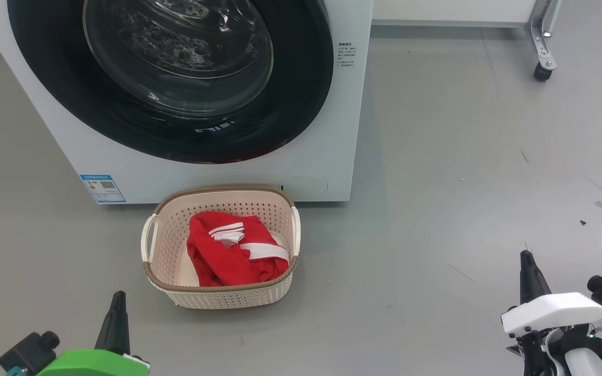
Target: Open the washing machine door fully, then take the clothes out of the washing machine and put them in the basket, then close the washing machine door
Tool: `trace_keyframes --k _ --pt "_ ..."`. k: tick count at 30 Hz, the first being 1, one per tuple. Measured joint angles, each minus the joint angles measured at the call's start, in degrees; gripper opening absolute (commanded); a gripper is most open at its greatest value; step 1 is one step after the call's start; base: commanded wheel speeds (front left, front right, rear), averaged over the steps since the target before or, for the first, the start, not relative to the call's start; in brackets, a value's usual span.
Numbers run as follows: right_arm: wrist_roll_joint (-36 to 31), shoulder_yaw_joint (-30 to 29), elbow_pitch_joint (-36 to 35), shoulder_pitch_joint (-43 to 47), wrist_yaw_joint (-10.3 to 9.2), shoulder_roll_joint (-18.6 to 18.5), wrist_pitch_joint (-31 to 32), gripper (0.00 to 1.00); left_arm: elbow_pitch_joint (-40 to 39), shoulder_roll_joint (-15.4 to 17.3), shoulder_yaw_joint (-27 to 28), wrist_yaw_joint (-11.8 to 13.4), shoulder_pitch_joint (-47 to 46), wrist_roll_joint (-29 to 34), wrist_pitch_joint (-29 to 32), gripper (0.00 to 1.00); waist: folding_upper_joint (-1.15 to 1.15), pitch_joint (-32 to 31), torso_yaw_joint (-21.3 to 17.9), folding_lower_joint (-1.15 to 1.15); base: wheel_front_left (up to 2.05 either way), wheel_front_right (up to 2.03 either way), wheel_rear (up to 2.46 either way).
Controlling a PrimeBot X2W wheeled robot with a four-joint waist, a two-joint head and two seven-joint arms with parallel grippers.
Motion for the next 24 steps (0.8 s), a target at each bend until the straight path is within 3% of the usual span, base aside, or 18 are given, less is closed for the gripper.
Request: trace_keyframes --k 24 --pt "14.14 -3.16 -0.30 -0.52 0.67 0.44 3.97 0.00 0.00 0.02 2.37 0.00 -1.21 -12.10 3.89 0.00 0.00 -0.46 -0.50 0.00 0.00 0.00 0.00"
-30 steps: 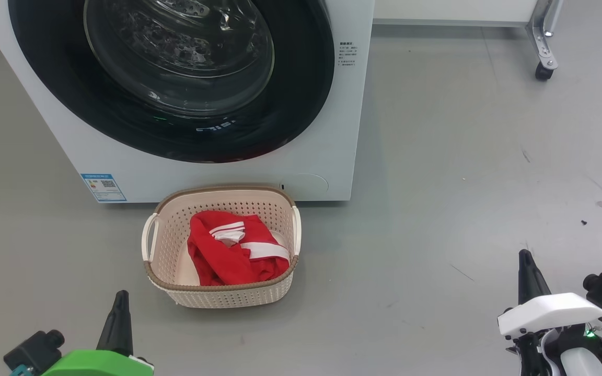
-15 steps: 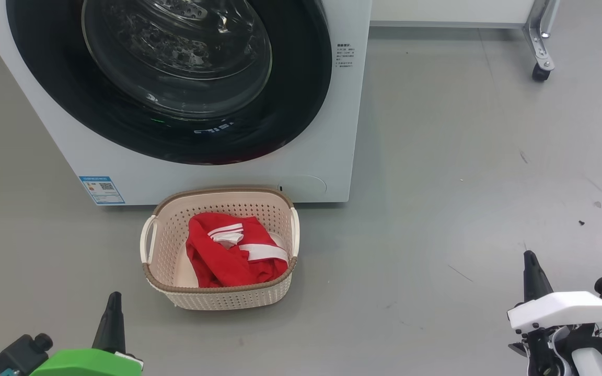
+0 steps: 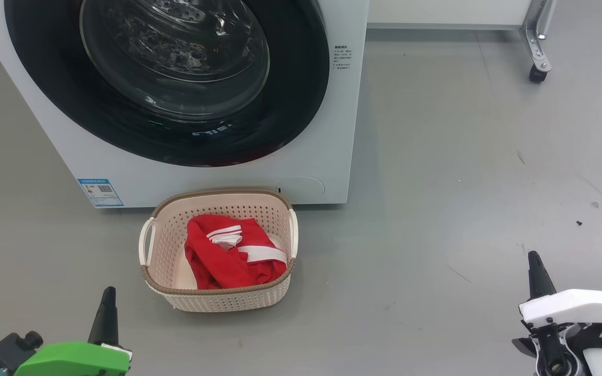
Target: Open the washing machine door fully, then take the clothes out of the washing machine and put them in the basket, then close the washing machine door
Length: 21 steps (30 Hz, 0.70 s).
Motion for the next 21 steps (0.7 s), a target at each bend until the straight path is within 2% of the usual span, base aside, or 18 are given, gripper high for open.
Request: trace_keyframes --k 21 --pt "12.32 -2.49 -0.30 -0.59 0.83 0.40 3.14 0.00 0.03 0.00 1.96 0.00 -1.19 -10.66 3.09 0.00 0.00 -0.41 -0.43 0.00 0.00 0.00 0.00"
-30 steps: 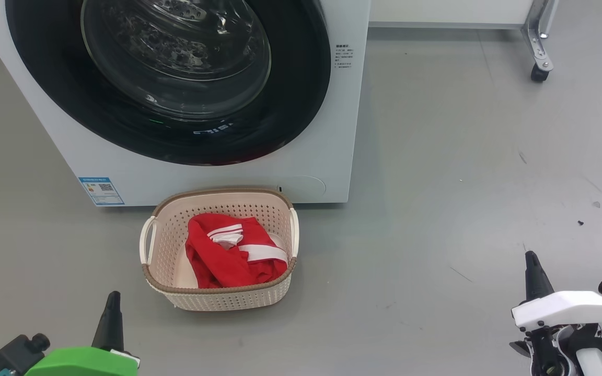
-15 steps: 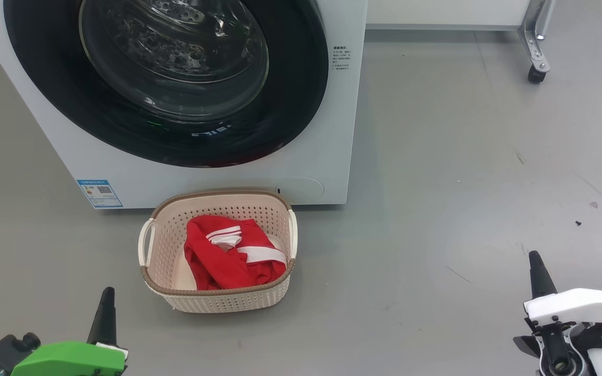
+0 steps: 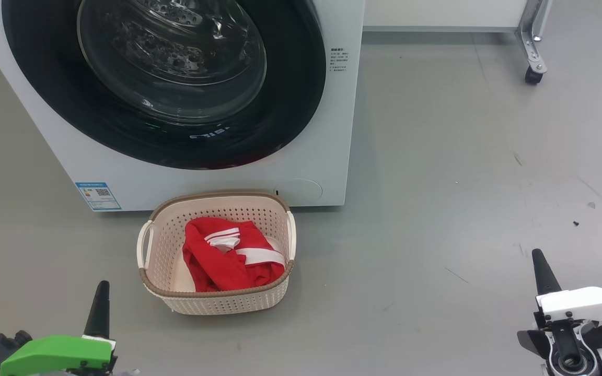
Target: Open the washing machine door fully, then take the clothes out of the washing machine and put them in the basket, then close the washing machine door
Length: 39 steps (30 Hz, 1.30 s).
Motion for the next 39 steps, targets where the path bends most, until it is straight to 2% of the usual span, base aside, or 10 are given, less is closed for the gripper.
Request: trace_keyframes --k 27,39 --pt "16.61 -3.43 -0.53 -0.30 1.01 0.87 4.46 0.00 0.03 0.00 2.49 0.00 -1.27 -14.00 4.13 0.00 0.00 -0.54 -0.57 0.00 0.00 0.00 0.00" --pt "19.82 -4.15 -0.60 -0.41 1.48 0.91 5.21 0.00 0.03 0.00 2.89 0.00 -2.01 -15.74 5.09 0.00 0.00 -0.63 -0.67 0.00 0.00 0.00 0.00"
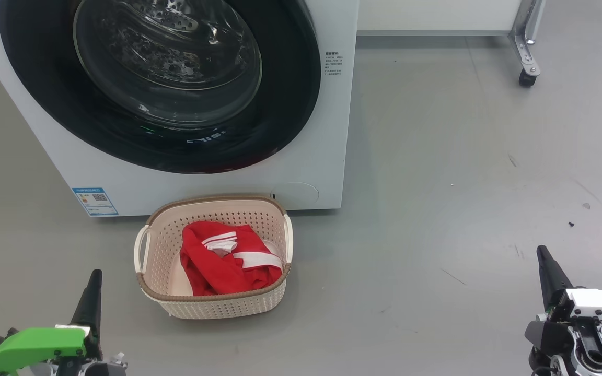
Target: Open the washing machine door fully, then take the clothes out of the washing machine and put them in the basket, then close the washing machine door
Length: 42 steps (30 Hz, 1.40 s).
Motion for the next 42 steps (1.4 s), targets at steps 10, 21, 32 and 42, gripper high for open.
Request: trace_keyframes --k 10,21,32,42 --pt "0.09 0.00 -0.03 0.00 0.00 0.01 0.00 0.00 0.00 0.00 0.05 0.00 -0.01 0.00 0.00 0.00 0.00 0.00 0.00 0.00 0.00 0.00 0.00" --pt "0.09 0.00 -0.09 0.00 0.00 0.01 -0.01 0.00 -0.01 0.00 0.11 0.00 -0.01 0.00 0.00 0.00 0.00 0.01 0.01 0.00 0.00 0.00 0.00" --pt "0.09 0.01 -0.21 0.00 0.00 0.01 -0.01 0.00 -0.02 0.00 0.15 0.00 -0.01 0.00 0.01 0.00 0.00 0.01 0.01 0.00 0.00 0.00 0.00" --pt "0.09 0.01 -0.24 0.00 0.00 0.01 -0.01 0.00 -0.03 0.00 0.18 0.00 -0.01 0.00 0.01 0.00 0.00 0.01 0.01 0.00 0.00 0.00 0.00"
